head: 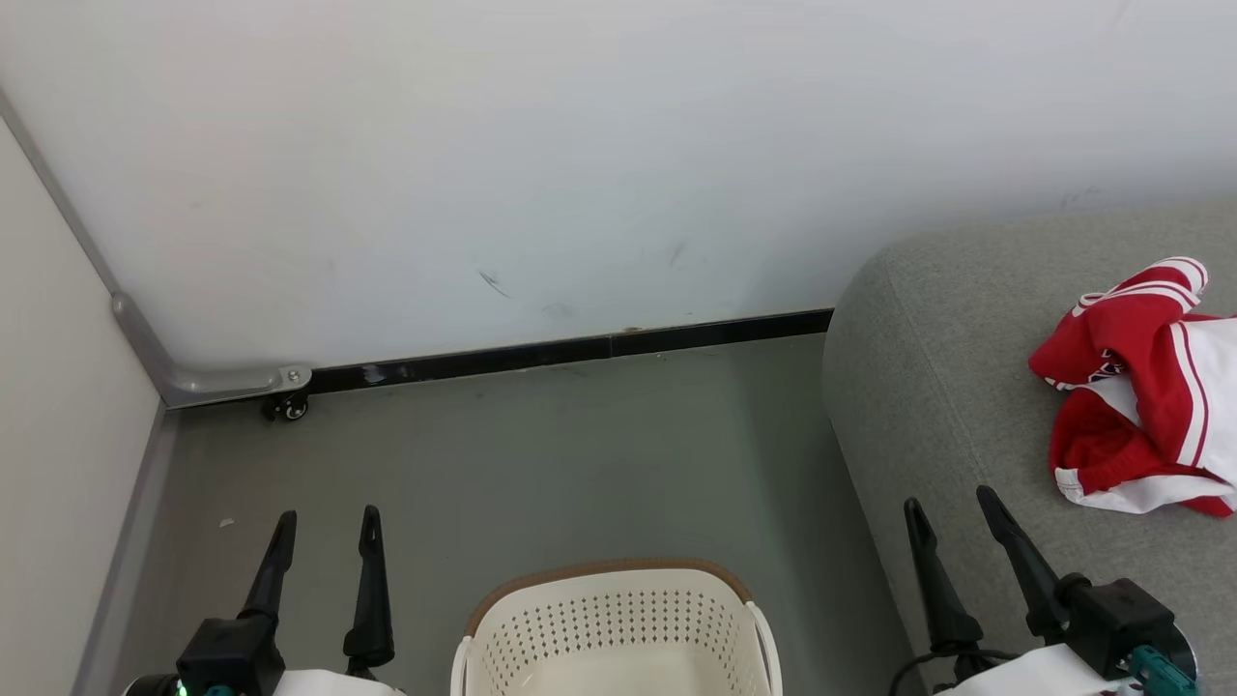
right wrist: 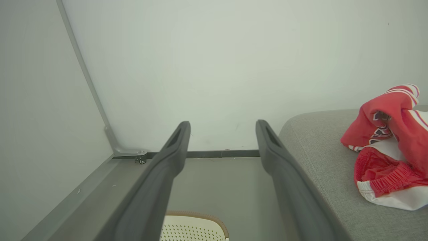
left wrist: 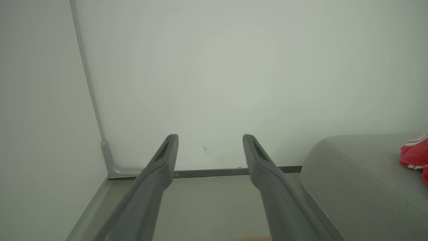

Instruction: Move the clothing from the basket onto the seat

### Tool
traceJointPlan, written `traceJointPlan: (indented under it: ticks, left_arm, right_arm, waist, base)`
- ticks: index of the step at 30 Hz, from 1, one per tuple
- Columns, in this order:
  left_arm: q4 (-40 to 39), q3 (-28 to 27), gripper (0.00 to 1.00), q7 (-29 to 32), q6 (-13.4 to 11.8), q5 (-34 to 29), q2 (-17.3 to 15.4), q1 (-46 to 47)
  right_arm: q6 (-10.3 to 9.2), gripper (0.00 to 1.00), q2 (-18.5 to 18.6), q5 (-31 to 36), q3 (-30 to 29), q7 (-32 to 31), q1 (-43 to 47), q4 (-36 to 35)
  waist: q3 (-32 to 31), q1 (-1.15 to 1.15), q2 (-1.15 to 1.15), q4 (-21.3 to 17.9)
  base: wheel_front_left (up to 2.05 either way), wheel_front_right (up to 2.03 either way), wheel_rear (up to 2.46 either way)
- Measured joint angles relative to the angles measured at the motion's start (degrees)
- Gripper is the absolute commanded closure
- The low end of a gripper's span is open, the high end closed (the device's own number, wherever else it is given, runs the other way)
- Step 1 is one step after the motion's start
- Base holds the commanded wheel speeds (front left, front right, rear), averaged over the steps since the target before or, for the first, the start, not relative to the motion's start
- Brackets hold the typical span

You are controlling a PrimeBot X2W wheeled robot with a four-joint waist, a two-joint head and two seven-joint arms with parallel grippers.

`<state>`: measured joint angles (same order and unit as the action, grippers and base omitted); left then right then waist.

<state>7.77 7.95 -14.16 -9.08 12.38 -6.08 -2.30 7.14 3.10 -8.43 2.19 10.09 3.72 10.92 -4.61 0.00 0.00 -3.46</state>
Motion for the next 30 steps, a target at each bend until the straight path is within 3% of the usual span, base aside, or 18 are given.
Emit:
traceJointPlan:
  ticks: [30]
  left_arm:
    - [3.0,1.6,0.00,0.0,-2.0,-4.1,-0.9,0.0]
  right_arm:
    - [0.00,0.00,-0.6,0.4,-0.7,-1.6,2.4,-3.9]
  waist:
    - [1.0,0.00,0.00,0.1]
  base:
    - [0.00,0.00,0.00]
